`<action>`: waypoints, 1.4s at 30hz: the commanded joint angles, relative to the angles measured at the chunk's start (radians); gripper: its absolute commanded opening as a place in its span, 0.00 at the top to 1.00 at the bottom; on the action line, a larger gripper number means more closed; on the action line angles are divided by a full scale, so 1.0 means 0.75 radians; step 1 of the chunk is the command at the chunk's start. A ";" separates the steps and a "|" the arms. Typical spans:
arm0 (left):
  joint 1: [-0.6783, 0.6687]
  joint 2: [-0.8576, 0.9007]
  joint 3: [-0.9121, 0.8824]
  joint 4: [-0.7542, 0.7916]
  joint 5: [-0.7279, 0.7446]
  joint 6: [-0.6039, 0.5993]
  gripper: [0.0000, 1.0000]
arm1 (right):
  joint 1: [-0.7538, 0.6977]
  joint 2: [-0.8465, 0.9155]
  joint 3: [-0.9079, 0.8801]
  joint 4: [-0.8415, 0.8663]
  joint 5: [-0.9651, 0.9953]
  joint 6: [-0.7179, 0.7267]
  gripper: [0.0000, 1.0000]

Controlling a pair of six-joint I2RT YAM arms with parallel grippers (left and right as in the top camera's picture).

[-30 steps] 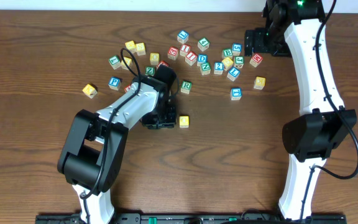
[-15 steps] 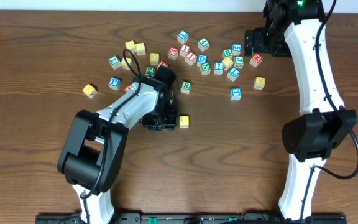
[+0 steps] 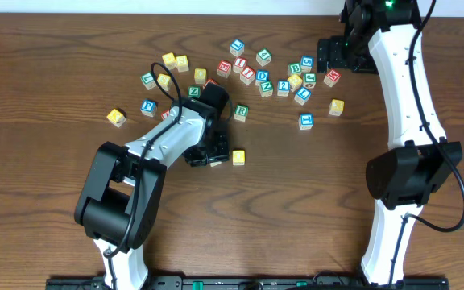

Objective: Spell out CORL

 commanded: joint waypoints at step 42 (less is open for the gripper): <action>-0.018 0.015 -0.009 0.037 0.028 0.377 0.58 | 0.022 0.003 -0.085 0.055 -0.014 -0.010 0.01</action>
